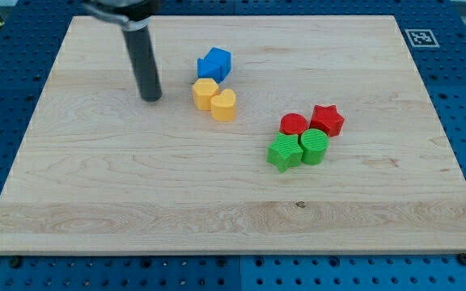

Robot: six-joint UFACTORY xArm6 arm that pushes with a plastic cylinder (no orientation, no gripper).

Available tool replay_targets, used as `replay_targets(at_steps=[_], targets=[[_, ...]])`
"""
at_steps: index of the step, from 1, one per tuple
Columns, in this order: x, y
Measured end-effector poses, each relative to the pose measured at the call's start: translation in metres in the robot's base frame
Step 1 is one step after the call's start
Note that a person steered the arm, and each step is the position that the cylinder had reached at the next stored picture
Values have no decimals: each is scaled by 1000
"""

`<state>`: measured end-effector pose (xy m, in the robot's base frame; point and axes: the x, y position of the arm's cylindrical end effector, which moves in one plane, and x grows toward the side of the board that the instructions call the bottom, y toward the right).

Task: Separate the green blocks from the red blocks

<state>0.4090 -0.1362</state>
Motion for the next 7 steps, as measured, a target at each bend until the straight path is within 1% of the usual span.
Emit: replay_targets(at_steps=[1, 2, 3, 5, 6, 7], targets=[[67, 10], [107, 62], [109, 126], [86, 131], [82, 149], [81, 194]])
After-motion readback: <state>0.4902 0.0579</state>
